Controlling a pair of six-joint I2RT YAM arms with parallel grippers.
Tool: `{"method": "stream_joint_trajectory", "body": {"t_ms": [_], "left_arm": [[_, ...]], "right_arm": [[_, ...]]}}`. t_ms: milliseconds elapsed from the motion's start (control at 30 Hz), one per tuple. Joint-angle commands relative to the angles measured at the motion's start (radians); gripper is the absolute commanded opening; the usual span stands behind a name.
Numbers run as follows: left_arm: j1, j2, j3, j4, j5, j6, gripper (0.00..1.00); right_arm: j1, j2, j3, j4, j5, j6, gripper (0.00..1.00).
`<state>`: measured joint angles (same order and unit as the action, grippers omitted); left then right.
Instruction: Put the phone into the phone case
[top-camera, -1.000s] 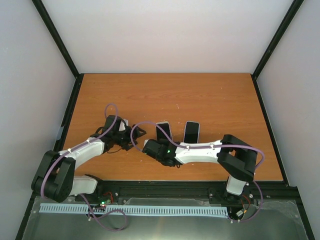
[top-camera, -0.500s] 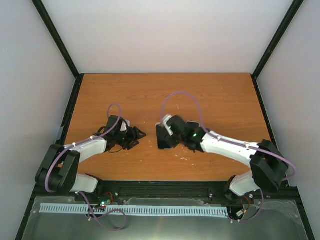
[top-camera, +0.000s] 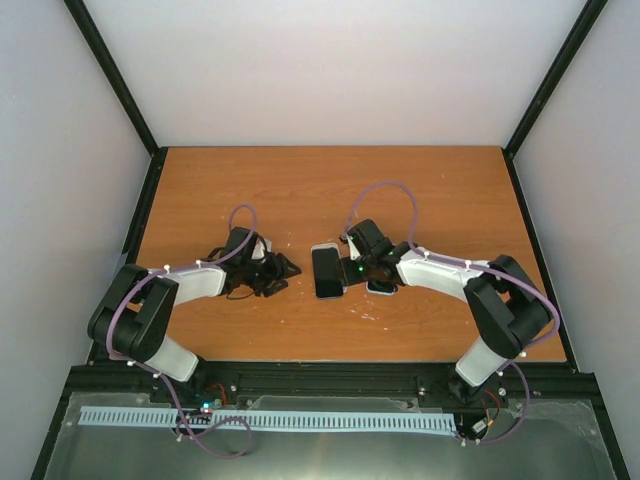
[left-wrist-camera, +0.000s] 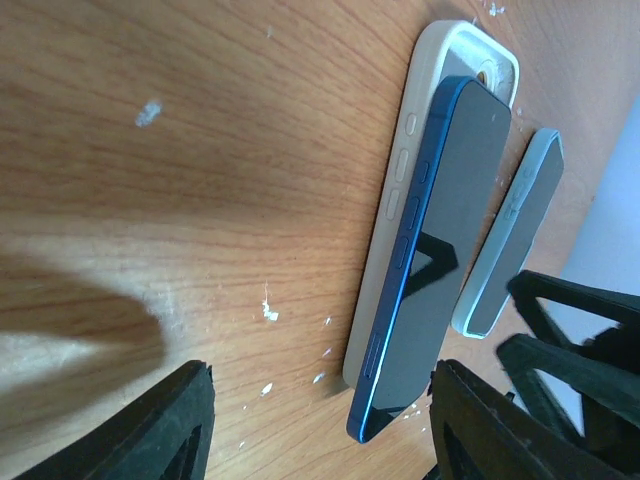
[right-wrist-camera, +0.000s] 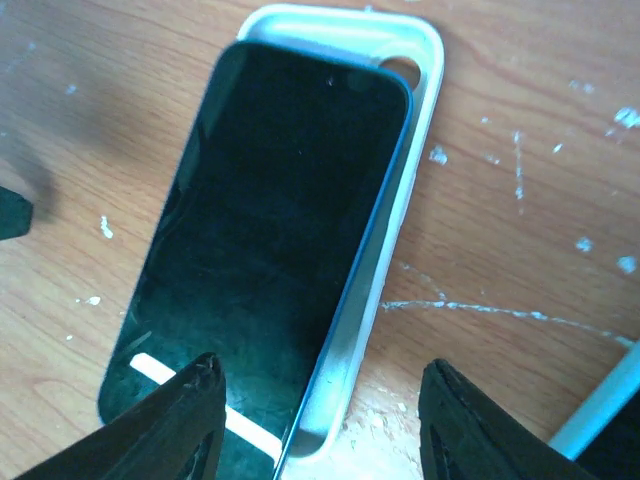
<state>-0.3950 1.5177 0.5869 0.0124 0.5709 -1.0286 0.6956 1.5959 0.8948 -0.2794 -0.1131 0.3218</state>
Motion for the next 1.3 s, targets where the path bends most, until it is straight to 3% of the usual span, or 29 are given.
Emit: {"method": "stream_joint_trajectory", "body": {"t_ms": [0,567,767,1100,1267], "left_arm": [[-0.006,0.012,0.039,0.029,0.005,0.021,0.59],[-0.039,-0.007,0.03,-0.06,0.034,0.116,0.57],[-0.048,0.06,0.029,0.006,0.062,0.106,0.51],[-0.056,0.128,0.085,-0.006,0.051,0.111,0.35],[-0.062,0.147,0.108,-0.024,0.037,0.104,0.19]], "right_arm": [[-0.012,0.062,0.003,0.055,-0.085,0.071,0.53],[0.048,0.098,-0.092,0.276,-0.263,0.306,0.47],[0.05,0.071,-0.118,0.299,-0.187,0.327,0.43],[0.042,-0.02,-0.208,0.371,-0.057,0.382,0.49],[0.035,-0.036,-0.233,0.415,-0.054,0.397,0.49]]}}
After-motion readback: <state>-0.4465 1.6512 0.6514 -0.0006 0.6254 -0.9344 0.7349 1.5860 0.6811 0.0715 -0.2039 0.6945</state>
